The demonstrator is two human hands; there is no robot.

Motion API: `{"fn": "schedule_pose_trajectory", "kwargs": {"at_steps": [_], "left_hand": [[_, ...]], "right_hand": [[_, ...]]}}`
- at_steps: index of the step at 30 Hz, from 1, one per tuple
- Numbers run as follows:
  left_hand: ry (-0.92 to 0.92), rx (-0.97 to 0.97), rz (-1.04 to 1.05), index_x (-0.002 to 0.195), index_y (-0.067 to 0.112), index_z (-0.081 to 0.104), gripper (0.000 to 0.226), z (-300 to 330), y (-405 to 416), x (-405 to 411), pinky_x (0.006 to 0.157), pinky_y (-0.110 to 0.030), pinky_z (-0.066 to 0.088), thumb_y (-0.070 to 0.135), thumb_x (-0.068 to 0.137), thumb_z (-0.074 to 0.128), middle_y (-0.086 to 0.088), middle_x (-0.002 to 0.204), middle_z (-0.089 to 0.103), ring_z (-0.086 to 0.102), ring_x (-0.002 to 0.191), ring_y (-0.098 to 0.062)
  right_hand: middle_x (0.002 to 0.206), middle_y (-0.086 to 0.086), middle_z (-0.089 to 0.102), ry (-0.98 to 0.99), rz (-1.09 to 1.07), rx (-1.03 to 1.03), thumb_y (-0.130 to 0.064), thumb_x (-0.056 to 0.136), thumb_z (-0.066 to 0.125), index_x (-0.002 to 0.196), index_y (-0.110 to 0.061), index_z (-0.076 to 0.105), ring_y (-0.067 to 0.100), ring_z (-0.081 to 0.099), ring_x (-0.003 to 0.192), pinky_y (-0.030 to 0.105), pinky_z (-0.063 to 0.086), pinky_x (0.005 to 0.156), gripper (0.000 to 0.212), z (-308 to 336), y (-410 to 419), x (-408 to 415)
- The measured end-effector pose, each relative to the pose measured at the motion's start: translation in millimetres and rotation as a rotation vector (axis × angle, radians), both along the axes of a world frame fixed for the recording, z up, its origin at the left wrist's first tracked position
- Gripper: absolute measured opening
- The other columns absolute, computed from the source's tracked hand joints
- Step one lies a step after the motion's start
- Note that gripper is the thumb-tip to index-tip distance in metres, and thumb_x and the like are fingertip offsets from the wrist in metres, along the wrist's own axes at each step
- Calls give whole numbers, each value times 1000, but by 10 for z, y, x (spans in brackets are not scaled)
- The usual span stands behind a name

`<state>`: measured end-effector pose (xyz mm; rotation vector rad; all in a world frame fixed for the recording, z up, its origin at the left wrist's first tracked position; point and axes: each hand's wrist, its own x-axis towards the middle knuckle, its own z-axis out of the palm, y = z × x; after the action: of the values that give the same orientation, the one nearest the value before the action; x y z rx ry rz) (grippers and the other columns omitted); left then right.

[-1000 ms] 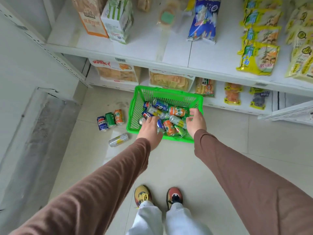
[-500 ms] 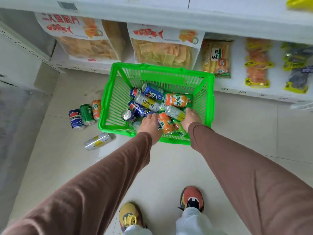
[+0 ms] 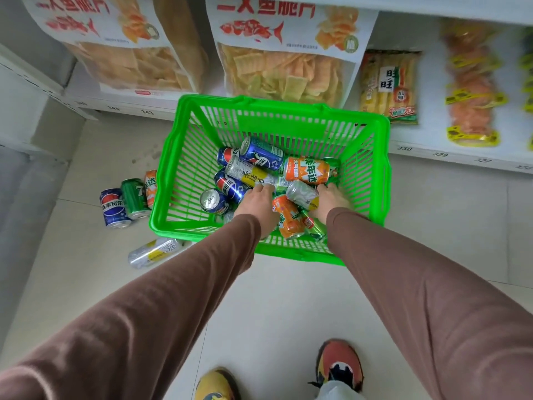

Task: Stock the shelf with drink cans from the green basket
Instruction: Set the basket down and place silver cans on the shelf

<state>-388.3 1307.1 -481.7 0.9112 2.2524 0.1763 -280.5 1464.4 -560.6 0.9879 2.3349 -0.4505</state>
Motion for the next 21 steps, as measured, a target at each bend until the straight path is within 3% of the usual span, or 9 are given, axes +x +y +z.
{"fn": "schedule_pose_trajectory", "kwargs": {"at_steps": [3,5,6,10,15,21], "left_hand": [[-18,3,37,143,13,34,62,288,-69,-4,108,-40,35,23,88,61,-10,141,40,39,130,-28],[-22,1,57,145,14,33,65,610,-113,0,109,-41,36,23,87,61,-11,142,40,38,131,-29],[-19,-2,65,145,14,33,66,807,-129,1,108,-42,38,23,86,61,-11,141,41,39,130,-29],[-2,-18,94,145,15,32,69,1837,-187,-11,106,-43,39,21,84,62,-12,139,42,41,128,-30],[47,37,117,145,11,33,69,3441,-220,-187,109,-39,33,21,84,65,-16,140,42,40,129,-33],[90,176,149,143,12,34,67,4997,-398,-544,108,-39,32,21,84,65,-15,141,41,40,129,-33]], "right_hand": [[117,10,62,91,-86,-97,-45,83,75,142,-15,39,29,63,98,36,53,77,75,330,-61,61],[103,5,65,169,-161,-146,-54,79,74,143,-21,38,27,62,84,30,45,63,81,696,-121,97],[104,3,67,189,-187,-163,-61,76,73,143,-25,39,26,62,83,30,44,63,83,925,-149,111],[136,3,62,178,-229,-260,-74,69,69,151,-31,35,29,64,113,36,52,90,99,2041,-196,97],[125,6,65,187,-133,-397,-52,74,79,135,-21,50,26,64,99,32,50,78,74,3682,-192,-102],[143,7,53,301,15,-346,-55,75,79,142,-24,42,26,56,113,31,42,85,82,5515,-266,-492]]}}
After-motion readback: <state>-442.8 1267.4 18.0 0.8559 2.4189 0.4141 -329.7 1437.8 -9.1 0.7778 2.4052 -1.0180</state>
